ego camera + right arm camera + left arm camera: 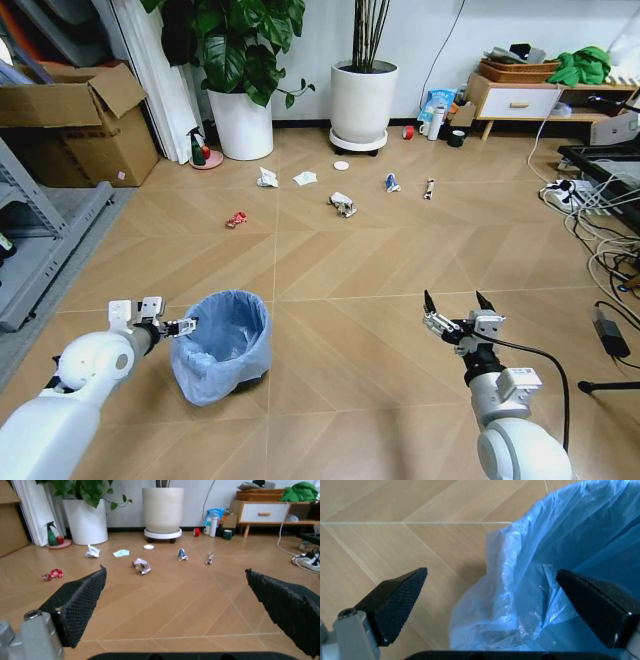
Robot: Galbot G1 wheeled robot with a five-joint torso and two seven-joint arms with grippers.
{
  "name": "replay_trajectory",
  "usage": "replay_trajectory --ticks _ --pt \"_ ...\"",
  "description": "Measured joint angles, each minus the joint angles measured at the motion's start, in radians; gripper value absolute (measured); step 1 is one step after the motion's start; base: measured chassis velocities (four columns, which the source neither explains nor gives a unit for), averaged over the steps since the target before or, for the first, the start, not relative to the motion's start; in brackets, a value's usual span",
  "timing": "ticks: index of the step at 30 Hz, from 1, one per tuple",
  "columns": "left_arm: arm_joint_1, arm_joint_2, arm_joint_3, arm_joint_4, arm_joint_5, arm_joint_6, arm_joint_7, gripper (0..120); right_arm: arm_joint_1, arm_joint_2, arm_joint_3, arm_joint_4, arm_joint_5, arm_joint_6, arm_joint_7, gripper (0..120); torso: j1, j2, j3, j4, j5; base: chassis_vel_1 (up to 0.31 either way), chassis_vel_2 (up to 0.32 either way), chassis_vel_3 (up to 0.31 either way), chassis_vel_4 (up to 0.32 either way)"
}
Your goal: Pick up the trash bin and place the garbage on the floor into it.
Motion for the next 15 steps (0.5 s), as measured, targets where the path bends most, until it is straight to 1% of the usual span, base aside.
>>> replay_trajectory --ticks 3,9,12,13,14,15 --pt "-0.019 -0.01 0.022 0.031 -0.003 -0.001 -0.008 100 0.002 0.0 0.0 -0.003 -0.001 0.003 0.0 100 0.0 0.0 0.0 0.0 0.0 0.0 0.0 0.0 0.0" --pt "-0.04 -0.016 0.042 0.057 -0.004 -0.001 -0.009 100 0.007 -0.005 0.01 -0.006 0.003 0.004 0.001 100 0.0 0.0 0.0 0.0 0.0 0.0 0.0 0.0 0.0" --pt "-0.05 -0.024 0.056 0.068 -0.001 -0.002 -0.006 94 0.007 -0.003 0.012 -0.009 0.003 0.007 0.001 100 0.0 0.0 0.0 0.0 0.0 0.0 0.0 0.0 0.0" --pt "-0.053 -0.026 0.062 0.073 0.007 -0.002 -0.006 90 0.006 -0.002 0.011 -0.009 0.003 0.007 0.001 100 0.0 0.0 0.0 -0.0001 0.0 0.0 0.0 0.0 0.0" --pt "-0.053 -0.026 0.062 0.073 0.007 -0.002 -0.006 90 0.006 -0.002 0.011 -0.009 0.003 0.007 0.001 100 0.0 0.0 0.0 -0.0001 0.0 0.0 0.0 0.0 0.0" --pt "-0.055 -0.027 0.068 0.077 0.014 -0.002 -0.006 87 0.006 -0.002 0.011 -0.009 0.003 0.007 0.001 100 0.0 0.0 0.0 0.0 0.0 0.0 0.0 0.0 0.0"
